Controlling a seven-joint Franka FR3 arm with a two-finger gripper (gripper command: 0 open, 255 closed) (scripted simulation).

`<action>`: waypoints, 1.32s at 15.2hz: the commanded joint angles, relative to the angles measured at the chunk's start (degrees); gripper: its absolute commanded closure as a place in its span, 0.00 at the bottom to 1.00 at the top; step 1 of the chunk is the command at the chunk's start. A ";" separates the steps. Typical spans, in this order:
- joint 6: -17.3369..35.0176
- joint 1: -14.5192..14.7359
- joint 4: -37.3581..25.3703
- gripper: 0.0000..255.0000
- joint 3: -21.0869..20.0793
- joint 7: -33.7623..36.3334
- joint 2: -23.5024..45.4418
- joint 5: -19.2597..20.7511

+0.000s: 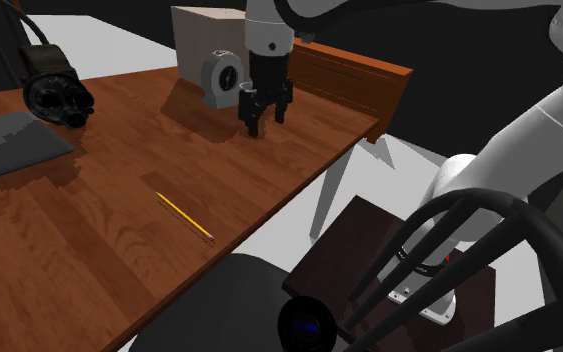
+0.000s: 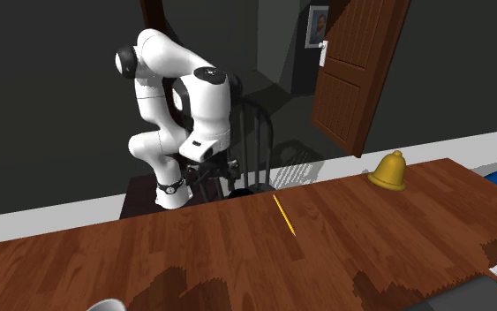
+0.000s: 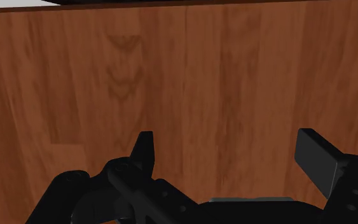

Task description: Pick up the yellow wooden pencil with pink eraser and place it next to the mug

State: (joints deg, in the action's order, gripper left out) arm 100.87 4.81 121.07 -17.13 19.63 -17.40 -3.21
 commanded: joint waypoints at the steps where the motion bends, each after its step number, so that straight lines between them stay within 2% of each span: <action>1: 1.16 0.50 -2.57 0.00 -1.83 2.68 4.07 0.30; 10: 2.54 4.17 -18.07 0.00 -7.49 14.01 23.19 5.36; 14: 1.40 7.28 -27.33 0.00 -8.57 18.59 32.62 8.73; 19: -1.84 12.56 -41.40 0.00 -8.48 22.86 44.76 12.68; 20: -1.05 12.51 -40.56 0.00 -8.41 22.88 44.71 12.67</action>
State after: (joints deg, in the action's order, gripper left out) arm 100.03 16.69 82.02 -25.61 42.03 25.93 9.01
